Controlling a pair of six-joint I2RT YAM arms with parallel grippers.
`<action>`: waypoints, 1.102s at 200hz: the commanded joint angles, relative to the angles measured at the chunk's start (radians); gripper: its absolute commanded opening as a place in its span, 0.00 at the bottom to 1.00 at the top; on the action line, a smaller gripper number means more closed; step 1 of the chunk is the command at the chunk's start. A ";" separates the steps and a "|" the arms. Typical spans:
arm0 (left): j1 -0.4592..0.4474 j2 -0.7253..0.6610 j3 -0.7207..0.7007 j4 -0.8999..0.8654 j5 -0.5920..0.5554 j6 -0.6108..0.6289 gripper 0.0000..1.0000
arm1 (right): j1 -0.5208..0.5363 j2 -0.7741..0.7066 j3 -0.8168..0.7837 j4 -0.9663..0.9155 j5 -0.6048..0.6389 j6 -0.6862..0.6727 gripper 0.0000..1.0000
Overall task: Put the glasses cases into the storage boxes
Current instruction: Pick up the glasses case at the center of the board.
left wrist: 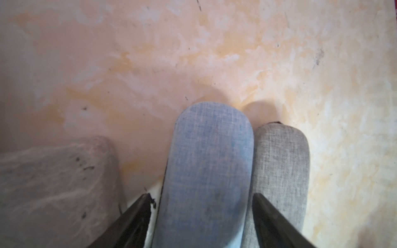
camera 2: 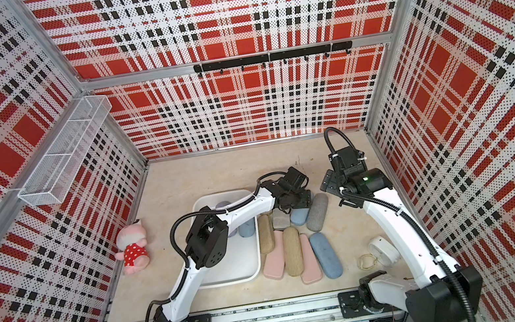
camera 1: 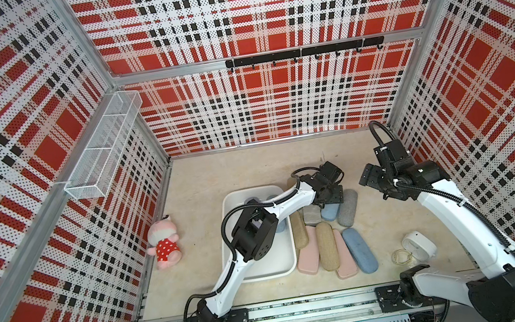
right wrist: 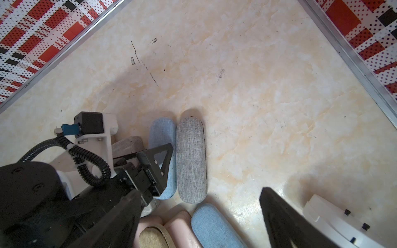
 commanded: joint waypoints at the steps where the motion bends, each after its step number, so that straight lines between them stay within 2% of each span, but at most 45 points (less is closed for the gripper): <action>1: -0.009 0.049 0.013 -0.054 -0.022 0.024 0.78 | -0.001 -0.022 0.005 -0.014 0.011 0.008 0.90; 66: -0.026 0.070 0.062 -0.121 -0.149 0.081 0.81 | -0.001 -0.032 -0.022 -0.001 -0.001 0.014 0.90; 108: -0.038 0.099 0.082 -0.154 -0.177 0.122 0.75 | -0.001 -0.046 -0.036 0.003 -0.003 0.021 0.90; 136: -0.057 0.111 0.099 -0.182 -0.236 0.148 0.76 | -0.001 -0.043 -0.038 0.006 -0.006 0.022 0.90; 220: -0.057 0.122 0.131 -0.184 -0.215 0.156 0.64 | -0.002 -0.041 -0.032 0.009 0.004 0.021 0.90</action>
